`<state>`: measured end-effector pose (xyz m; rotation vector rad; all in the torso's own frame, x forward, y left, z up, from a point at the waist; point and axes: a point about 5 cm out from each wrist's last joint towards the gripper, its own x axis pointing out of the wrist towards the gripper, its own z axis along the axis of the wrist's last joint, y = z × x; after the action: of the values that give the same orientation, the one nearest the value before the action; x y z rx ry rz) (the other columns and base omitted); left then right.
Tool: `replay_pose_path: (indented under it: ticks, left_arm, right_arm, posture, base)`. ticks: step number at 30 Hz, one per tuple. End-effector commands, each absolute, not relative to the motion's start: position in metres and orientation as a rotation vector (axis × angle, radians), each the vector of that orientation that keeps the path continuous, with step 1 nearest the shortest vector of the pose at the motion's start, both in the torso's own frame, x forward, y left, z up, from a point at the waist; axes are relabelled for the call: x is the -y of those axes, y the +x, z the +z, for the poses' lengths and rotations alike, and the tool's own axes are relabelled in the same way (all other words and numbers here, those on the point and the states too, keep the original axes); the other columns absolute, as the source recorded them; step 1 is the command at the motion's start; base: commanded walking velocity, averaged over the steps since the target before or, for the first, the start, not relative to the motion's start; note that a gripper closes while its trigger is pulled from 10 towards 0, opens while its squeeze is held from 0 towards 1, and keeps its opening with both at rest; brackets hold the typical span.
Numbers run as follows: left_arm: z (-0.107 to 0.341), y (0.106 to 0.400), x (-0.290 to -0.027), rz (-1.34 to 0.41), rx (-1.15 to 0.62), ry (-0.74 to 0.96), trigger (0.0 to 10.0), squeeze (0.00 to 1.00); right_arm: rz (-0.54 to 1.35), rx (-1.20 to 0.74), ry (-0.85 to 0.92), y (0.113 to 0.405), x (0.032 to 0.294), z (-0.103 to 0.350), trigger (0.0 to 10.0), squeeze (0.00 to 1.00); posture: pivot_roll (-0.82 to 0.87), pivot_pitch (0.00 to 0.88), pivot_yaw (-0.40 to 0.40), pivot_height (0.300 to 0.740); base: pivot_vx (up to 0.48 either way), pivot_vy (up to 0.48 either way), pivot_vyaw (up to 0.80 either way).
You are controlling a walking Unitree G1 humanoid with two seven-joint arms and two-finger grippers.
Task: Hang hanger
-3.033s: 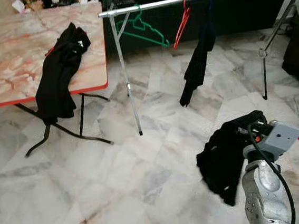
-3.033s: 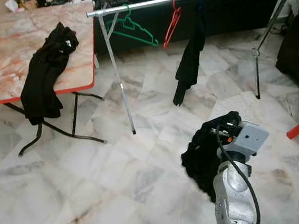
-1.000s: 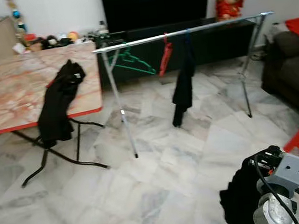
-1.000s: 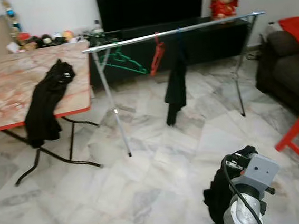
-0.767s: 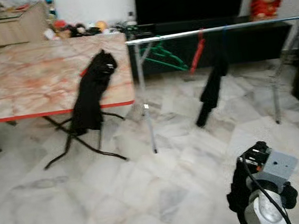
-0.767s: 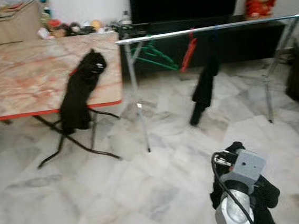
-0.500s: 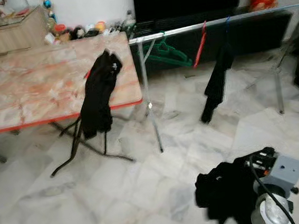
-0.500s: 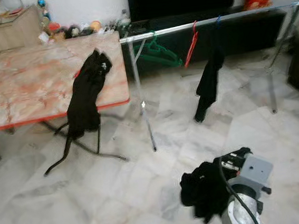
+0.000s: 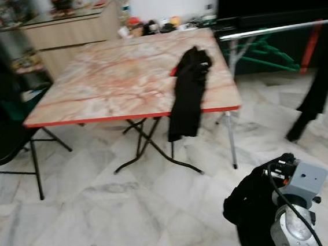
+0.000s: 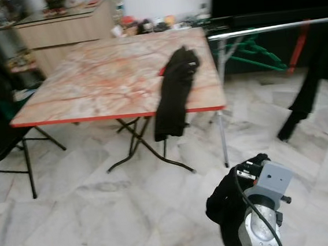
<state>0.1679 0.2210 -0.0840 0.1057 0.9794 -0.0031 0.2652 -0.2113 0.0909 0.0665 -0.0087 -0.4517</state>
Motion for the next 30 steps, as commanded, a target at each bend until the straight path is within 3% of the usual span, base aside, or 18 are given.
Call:
replay_pose_path:
  ticks: [1, 10, 30]
  left_arm:
    - [-0.084, 0.164, -0.227, 0.005, -0.997, 0.116, 10.0, 0.00]
    - [-0.086, 0.163, -0.222, -0.037, -1.002, 0.101, 10.0, 0.00]
    - [-0.084, 0.166, -0.223, -0.015, -0.983, 0.085, 10.0, 0.00]
  right_arm:
    - [-0.425, 0.063, 0.071, 0.271, 0.204, 0.102, 10.0, 0.00]
    - [-0.423, 0.070, 0.083, 0.275, 0.205, 0.104, 10.0, 0.00]
    - [-0.445, 0.071, 0.178, 0.281, 0.204, 0.105, 10.0, 0.00]
  posture:
    - [0.05, 0.039, 0.021, 0.740]
    - [0.06, 0.039, 0.023, 0.740]
    - [0.07, 0.035, 0.012, 0.740]
  base:
    - [0.000, 0.480, 0.80]
    - [0.000, 0.093, 0.78]
    - [0.045, 0.000, -0.02]
